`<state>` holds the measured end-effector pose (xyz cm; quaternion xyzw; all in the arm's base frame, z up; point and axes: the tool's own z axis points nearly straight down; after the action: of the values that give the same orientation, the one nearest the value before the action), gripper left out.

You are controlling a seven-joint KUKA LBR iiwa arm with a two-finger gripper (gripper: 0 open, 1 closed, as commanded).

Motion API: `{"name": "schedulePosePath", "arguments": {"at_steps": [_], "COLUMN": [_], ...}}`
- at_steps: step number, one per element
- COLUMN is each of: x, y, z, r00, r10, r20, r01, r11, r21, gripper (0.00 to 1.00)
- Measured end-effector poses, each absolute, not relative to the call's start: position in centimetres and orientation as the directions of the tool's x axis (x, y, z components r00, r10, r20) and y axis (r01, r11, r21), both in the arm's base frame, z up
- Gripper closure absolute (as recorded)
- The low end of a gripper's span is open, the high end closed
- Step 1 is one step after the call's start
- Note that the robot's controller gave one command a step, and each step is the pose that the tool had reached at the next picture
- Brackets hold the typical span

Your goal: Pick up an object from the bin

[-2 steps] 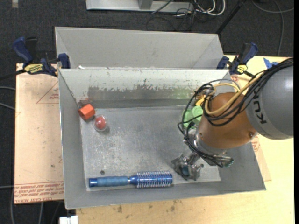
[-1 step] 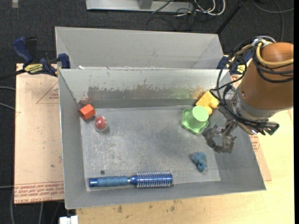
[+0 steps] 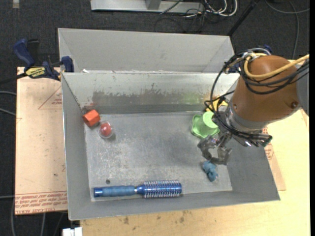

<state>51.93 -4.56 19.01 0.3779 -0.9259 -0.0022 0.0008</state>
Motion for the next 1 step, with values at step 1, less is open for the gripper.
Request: {"name": "schedulePosePath", "arguments": {"at_steps": [1], "x": [51.94], "y": [-4.7], "z": [19.33], "r00": [-0.718], "r10": [-0.696], "r20": [-0.002], "r01": [-0.696], "r11": [0.718], "r21": [0.001], "gripper": [0.0]}}
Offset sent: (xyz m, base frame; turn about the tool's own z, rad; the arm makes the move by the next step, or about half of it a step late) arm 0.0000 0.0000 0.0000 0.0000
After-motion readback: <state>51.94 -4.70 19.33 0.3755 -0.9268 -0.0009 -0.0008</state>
